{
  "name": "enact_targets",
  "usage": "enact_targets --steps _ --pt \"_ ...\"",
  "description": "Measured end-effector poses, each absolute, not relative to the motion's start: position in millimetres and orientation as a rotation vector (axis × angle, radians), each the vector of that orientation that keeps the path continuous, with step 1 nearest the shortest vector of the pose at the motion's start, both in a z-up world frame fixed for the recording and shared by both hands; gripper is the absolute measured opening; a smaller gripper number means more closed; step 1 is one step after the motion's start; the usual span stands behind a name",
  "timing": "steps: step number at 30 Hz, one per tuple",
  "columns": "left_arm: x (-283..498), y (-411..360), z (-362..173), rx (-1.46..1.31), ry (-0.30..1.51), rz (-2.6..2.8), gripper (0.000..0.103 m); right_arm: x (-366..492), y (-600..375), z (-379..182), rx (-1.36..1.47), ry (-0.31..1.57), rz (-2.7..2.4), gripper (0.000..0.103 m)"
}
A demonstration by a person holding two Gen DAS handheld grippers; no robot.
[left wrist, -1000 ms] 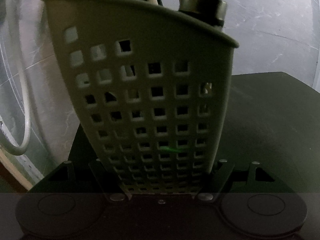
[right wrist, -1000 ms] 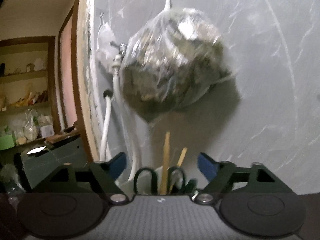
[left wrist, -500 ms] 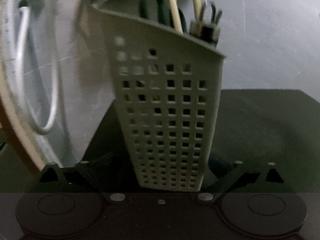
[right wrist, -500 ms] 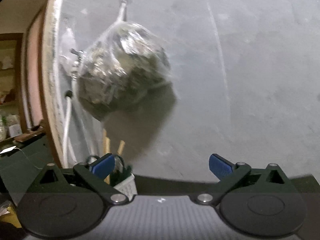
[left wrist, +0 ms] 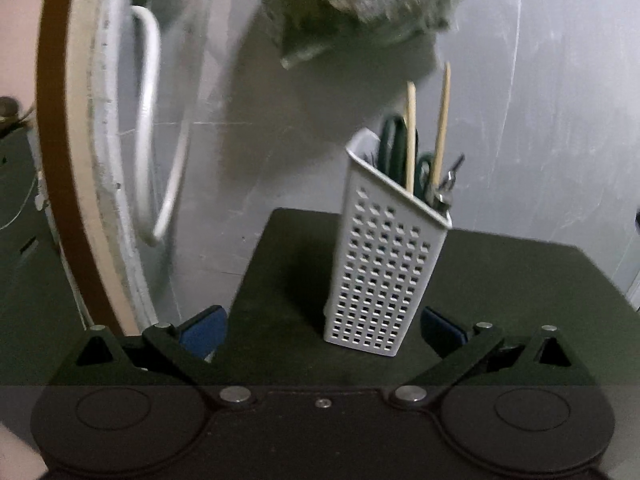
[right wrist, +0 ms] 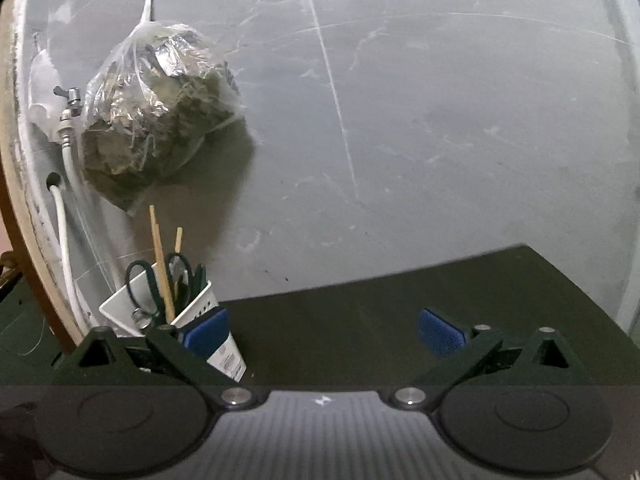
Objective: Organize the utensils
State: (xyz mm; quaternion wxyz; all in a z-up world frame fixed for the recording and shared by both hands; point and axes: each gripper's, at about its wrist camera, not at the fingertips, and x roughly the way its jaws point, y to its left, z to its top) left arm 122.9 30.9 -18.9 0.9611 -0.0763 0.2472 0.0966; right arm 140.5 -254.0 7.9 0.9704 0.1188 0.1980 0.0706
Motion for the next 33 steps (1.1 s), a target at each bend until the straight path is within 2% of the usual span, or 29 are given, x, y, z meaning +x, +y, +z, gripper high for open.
enact_targets --steps 14,33 --pt "10 46 12 -0.184 0.462 0.118 0.102 6 -204 9 0.218 0.467 0.044 0.103" --pt "-50 23 24 -0.100 0.403 0.085 0.102 -59 -209 13 0.172 0.462 0.026 0.103"
